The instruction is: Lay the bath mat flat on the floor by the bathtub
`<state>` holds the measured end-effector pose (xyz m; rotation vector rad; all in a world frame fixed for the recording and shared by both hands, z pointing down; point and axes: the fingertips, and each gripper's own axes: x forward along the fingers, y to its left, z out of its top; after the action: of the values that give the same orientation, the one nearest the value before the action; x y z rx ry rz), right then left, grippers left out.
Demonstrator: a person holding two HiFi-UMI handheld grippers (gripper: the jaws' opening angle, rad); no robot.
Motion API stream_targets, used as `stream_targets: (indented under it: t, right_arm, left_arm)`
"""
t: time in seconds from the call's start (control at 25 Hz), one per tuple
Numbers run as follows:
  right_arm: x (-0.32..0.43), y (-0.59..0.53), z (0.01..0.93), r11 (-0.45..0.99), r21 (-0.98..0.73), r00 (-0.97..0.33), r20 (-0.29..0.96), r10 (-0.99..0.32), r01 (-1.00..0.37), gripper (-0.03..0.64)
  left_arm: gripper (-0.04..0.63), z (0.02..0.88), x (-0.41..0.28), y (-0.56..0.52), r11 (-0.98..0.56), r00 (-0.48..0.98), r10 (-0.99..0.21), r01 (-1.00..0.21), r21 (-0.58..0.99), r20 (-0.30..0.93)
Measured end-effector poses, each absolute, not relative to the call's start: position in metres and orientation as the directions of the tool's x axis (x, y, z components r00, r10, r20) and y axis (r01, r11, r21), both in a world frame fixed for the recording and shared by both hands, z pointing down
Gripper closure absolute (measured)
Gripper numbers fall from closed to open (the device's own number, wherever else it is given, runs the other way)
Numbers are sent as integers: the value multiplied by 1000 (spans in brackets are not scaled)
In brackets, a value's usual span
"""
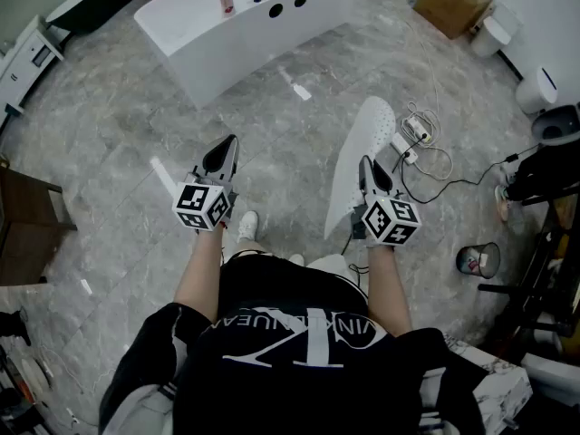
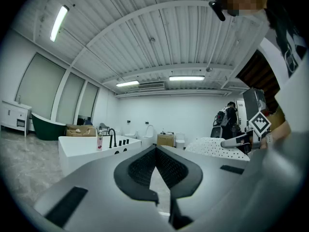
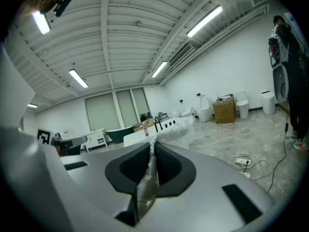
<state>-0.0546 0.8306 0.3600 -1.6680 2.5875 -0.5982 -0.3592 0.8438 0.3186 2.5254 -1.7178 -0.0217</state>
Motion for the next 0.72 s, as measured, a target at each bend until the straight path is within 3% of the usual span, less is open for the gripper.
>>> stream_targets:
  t: [0.72]
  right_arm:
    - [-43,786,356,385,-304,-450,184,-874,-871,578]
  left_arm:
    - [581,312,-340,814,-376,381,-924,-922,94,33]
